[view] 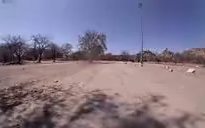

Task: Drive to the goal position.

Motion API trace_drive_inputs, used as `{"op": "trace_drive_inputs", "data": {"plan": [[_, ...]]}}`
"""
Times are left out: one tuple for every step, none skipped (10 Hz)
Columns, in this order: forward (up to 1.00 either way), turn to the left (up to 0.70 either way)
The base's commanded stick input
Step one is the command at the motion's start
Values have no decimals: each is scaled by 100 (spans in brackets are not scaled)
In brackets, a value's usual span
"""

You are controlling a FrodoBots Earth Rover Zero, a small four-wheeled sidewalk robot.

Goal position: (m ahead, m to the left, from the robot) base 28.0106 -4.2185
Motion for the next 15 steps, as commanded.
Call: {"op": "trace_drive_inputs", "data": {"plan": [[100,0],[100,0],[100,0],[100,0],[100,0],[100,0],[100,0],[100,0],[100,0],[100,0],[100,0],[100,0],[100,0],[100,0],[100,0]]}}
